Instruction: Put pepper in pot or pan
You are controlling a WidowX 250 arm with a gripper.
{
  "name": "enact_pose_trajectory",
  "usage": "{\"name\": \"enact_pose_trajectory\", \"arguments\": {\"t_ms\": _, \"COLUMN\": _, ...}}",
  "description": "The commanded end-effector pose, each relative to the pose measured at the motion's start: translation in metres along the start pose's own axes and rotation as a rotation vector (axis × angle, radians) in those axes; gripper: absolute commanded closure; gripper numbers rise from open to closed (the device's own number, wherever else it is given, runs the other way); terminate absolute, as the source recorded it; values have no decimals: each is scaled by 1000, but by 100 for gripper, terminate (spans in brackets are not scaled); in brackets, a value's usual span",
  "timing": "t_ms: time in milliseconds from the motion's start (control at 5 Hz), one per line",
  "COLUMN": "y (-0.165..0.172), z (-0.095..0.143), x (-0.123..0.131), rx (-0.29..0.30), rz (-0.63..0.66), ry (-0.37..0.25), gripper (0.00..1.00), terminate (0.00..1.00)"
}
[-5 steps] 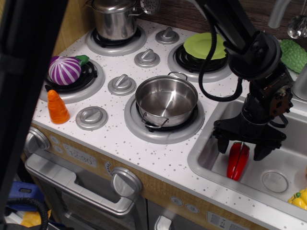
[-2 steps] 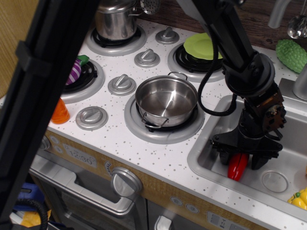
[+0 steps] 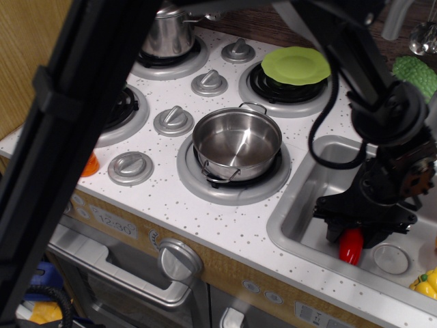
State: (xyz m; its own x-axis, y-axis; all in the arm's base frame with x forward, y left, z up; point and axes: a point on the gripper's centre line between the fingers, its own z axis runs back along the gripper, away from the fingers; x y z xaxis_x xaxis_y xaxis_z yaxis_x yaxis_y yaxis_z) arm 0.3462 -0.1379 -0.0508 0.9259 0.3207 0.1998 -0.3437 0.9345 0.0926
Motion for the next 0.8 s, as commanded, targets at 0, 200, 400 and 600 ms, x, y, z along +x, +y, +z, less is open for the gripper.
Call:
{"name": "enact_pose_trajectory", "arguments": {"t_ms": 0, "y": 3, "z": 79, "x": 36, "rx": -17, "rz": -15, "ry": -21, "gripper": 100, "terminate": 0}}
{"name": "enact_pose_trajectory", "arguments": {"t_ms": 200, "y": 14, "z": 118, "x": 45, "rx": 45, "rz": -39, "ry": 9, "gripper": 100, "terminate": 0}}
{"name": "enact_pose_trajectory", "arguments": {"t_ms": 400, "y": 41, "z": 143, "x": 49, "rx": 102, "rz": -75, "ry": 3, "gripper": 100, "terminate": 0}}
{"name": "enact_pose_trajectory", "arguments": {"t_ms": 600, "y": 72, "z": 148, "x": 53, "rx": 126, "rz": -114, "ry": -46, "gripper": 100, "terminate": 0}}
